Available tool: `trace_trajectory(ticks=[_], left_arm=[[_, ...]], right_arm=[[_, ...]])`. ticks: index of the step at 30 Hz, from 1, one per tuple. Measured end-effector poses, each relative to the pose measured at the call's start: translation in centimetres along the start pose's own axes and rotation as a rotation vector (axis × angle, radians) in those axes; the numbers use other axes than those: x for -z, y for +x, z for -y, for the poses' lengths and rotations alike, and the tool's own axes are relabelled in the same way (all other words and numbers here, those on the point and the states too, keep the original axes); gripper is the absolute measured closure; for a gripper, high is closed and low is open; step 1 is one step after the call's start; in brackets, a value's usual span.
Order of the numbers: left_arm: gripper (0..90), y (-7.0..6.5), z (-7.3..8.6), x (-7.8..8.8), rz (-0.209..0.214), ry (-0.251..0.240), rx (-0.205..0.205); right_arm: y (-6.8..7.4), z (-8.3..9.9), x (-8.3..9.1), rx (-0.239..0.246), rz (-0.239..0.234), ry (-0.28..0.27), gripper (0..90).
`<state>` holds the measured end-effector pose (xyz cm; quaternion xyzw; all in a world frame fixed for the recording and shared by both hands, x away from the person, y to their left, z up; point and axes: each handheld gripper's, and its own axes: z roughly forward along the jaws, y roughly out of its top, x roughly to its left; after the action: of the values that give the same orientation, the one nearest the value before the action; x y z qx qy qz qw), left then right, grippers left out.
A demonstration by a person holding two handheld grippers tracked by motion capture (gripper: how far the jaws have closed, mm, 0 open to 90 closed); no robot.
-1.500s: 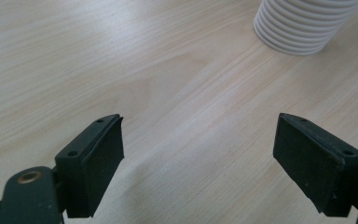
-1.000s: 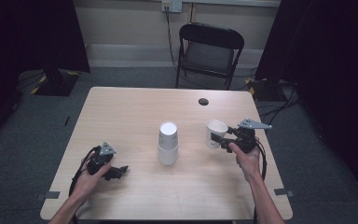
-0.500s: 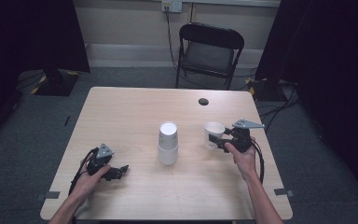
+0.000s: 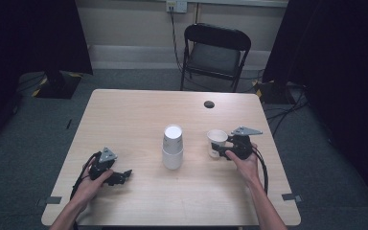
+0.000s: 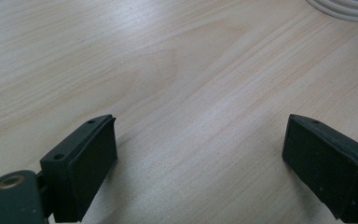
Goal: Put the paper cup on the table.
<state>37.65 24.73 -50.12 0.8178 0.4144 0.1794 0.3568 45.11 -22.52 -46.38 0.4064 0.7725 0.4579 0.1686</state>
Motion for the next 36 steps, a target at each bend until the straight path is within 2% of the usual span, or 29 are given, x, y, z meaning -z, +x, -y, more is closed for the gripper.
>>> trace_trajectory(ticks=[3, 4, 13, 17, 18, 19, 22, 26, 27, 29, 30, 31, 32, 36], left_arm=[[9.5, 0.0, 0.0, 0.0, 0.0, 0.0, 0.0], [9.5, 0.0, 0.0, 0.0, -0.001, 0.002, -0.003], [9.1, 0.1, 0.0, 0.0, 0.004, 0.001, -0.006], [8.0, 0.1, 0.0, 0.0, 0.02, 0.003, -0.008], [8.0, 0.2, 0.0, -0.1, 0.02, 0.002, -0.009], [7.8, 0.2, 0.0, -0.1, 0.02, 0.004, -0.012], [7.8, 0.2, 0.0, -0.1, 0.02, 0.005, -0.012], [7.8, 0.2, 0.0, -0.1, 0.02, 0.005, -0.014], [7.8, 0.2, 0.0, -0.1, 0.02, 0.005, -0.012], [7.8, 0.2, 0.0, -0.1, 0.02, 0.005, -0.012], [7.8, 0.2, -0.1, -0.1, 0.021, 0.005, -0.016], [7.6, 0.3, -0.1, -0.1, 0.02, 0.006, -0.017], [7.6, 0.2, -0.1, -0.1, 0.021, 0.006, -0.016], [7.6, 0.2, -0.1, -0.1, 0.021, 0.006, -0.017]], right_arm=[[0.1, 0.3, 0.1, 0.0, 0.001, 0.007, 28.8], [0.3, 0.7, 0.1, 0.021, 0.004, 0.025, 29.2], [0.5, 1.8, 0.3, 0.001, -0.017, 0.049, 28.7], [0.8, 1.9, 0.0, -0.009, -0.049, 0.065, 18.6], [0.8, 1.9, 0.0, -0.009, -0.049, 0.065, 18.6], [0.9, 1.9, -0.1, -0.005, -0.052, 0.094, 13.6], [0.9, 1.9, 0.3, -0.011, -0.065, 0.101, 14.1], [0.6, 1.8, 1.7, -0.029, -0.068, 0.092, 13.9], [0.5, 1.9, 2.7, -0.033, -0.05, 0.081, 14.1], [0.4, 2.0, 3.1, -0.039, -0.043, 0.082, 15.0], [0.3, 2.2, 3.6, -0.048, -0.026, 0.086, 16.1], [0.2, 2.7, 4.6, -0.081, -0.018, 0.065, 16.2], [0.2, 3.0, 5.1, -0.092, -0.016, 0.062, 16.3], [0.2, 4.4, 6.6, -0.087, 0.009, 0.075, 15.8]])
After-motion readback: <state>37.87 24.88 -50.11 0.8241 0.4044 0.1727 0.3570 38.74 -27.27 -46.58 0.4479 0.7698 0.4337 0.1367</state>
